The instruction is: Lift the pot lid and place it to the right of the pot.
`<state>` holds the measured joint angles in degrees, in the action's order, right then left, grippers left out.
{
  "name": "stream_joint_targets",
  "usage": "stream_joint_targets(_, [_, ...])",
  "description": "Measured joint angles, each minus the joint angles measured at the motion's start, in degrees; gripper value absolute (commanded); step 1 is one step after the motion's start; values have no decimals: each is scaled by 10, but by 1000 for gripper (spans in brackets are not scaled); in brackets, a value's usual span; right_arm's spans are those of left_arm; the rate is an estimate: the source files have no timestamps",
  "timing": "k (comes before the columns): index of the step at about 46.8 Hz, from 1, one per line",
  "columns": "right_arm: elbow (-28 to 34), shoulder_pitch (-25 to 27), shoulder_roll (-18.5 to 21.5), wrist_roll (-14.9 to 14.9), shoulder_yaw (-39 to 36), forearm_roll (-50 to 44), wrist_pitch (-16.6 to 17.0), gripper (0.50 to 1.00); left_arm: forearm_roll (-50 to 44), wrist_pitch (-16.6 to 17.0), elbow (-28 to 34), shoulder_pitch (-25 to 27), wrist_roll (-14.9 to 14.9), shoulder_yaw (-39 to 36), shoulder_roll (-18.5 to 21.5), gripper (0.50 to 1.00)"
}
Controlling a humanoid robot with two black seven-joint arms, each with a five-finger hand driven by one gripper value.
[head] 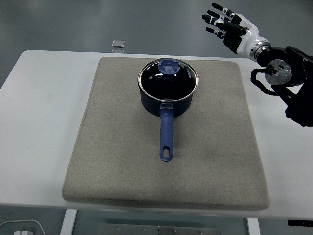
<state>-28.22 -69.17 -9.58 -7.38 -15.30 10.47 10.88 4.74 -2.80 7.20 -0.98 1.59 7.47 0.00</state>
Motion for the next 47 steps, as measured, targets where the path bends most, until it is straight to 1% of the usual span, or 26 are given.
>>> stream_joint_targets(38, [2,-3,-1,-4,5,-4,-6,921,-1,2,-7,0,3,0,0,1000])
stream_joint_targets(47, [2,-4,-2,-6,5,-36,-6,921,-1,2,-7,0,3,0,0,1000])
